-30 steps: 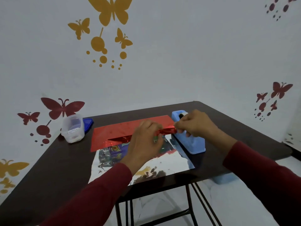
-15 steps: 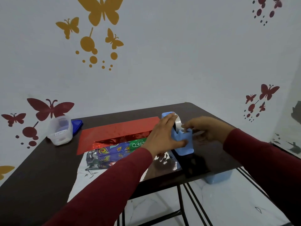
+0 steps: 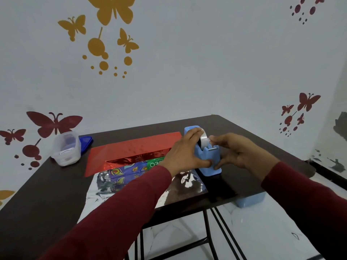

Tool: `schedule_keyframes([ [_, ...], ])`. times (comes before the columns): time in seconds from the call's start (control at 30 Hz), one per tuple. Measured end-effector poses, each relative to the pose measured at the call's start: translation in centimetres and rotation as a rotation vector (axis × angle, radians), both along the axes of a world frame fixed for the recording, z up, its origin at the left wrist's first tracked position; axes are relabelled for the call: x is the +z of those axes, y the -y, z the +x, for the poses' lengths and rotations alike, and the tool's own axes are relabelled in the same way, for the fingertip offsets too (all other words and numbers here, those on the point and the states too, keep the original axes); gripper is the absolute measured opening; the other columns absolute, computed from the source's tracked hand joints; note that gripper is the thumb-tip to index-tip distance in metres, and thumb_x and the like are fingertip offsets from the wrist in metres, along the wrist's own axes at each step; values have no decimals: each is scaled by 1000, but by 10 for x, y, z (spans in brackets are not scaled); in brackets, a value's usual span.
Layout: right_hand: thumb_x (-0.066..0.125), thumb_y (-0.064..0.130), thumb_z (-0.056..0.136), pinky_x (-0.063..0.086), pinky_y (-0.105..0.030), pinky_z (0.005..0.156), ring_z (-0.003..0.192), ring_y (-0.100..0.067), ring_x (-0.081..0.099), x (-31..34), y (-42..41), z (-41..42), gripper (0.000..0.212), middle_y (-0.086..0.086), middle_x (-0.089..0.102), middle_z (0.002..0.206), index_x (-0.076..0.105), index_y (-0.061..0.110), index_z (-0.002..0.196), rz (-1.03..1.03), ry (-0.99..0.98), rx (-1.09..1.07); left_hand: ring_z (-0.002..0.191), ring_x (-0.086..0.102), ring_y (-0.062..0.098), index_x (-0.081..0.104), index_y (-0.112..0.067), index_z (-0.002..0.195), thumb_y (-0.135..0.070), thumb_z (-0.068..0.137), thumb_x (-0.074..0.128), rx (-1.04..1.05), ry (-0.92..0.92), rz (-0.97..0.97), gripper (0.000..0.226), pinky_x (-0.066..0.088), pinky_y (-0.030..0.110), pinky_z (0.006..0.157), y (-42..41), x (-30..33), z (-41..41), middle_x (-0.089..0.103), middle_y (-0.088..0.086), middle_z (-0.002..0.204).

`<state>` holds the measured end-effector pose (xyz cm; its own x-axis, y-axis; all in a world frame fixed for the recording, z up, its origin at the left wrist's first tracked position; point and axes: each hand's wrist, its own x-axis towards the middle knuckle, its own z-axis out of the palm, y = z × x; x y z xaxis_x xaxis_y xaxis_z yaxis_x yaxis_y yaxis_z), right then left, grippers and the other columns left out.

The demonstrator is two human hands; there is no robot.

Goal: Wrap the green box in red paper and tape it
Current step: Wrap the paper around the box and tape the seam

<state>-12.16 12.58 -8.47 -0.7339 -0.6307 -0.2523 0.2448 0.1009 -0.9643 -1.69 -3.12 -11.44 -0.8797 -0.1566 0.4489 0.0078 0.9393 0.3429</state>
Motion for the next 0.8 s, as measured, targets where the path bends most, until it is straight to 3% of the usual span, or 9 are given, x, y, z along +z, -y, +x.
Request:
schedule_keyframes([
  [0.13, 76, 8, 89, 61, -56, 67, 97, -47, 74, -17, -11, 8, 26, -24, 74, 113, 72, -10, 108, -110, -37, -37, 136, 46, 14, 34, -26, 156, -53, 73, 84, -15, 7, -19, 100, 48, 36, 102, -1, 2, 4, 29, -15, 163],
  [0.23, 76, 6, 89, 61, -48, 63, 96, -46, 74, -25, -14, 13, 24, -27, 74, 111, 72, -12, 104, -137, -73, -67, 132, 50, 16, 37, -25, 154, -50, 74, 84, -13, 19, -49, 96, 50, 38, 99, -4, 3, 6, 30, -14, 162],
  [0.4, 74, 7, 91, 64, -51, 74, 101, -42, 74, -33, -17, 17, 25, -24, 73, 113, 72, -10, 110, -115, -116, -44, 132, 50, 18, 34, -23, 156, -53, 76, 82, -6, 53, -57, 97, 50, 38, 99, -6, 2, 7, 28, -14, 163],
  [0.5, 72, 7, 94, 65, -48, 71, 97, -38, 75, -31, -20, 19, 24, -23, 74, 111, 72, -7, 113, -97, -160, -17, 131, 51, 20, 32, -23, 157, -53, 75, 82, -9, 66, -57, 101, 50, 37, 97, -6, 2, 8, 27, -12, 164],
  [0.57, 69, 3, 95, 65, -44, 65, 89, -35, 77, -29, -21, 20, 15, -21, 76, 104, 74, -7, 104, -80, -222, -4, 130, 51, 20, 31, -24, 157, -55, 72, 83, -8, 80, -81, 104, 50, 35, 94, -5, 3, 10, 26, -12, 164],
  [0.7, 73, 4, 90, 65, -51, 76, 87, -35, 77, -23, -18, 11, 9, -19, 78, 94, 79, -3, 91, 77, -400, -21, 136, 45, 18, 27, -25, 160, -57, 66, 83, 7, 127, -146, 113, 44, 38, 105, -7, 6, 16, 19, -13, 167],
  [0.8, 70, 0, 84, 58, -26, 60, 68, -23, 69, -17, -16, 13, 21, -13, 72, 73, 74, 5, 64, 275, -591, -25, 141, 41, 17, 25, -24, 161, -56, 64, 84, 17, 163, -175, 118, 38, 41, 112, -8, 10, 20, 19, -13, 168],
])
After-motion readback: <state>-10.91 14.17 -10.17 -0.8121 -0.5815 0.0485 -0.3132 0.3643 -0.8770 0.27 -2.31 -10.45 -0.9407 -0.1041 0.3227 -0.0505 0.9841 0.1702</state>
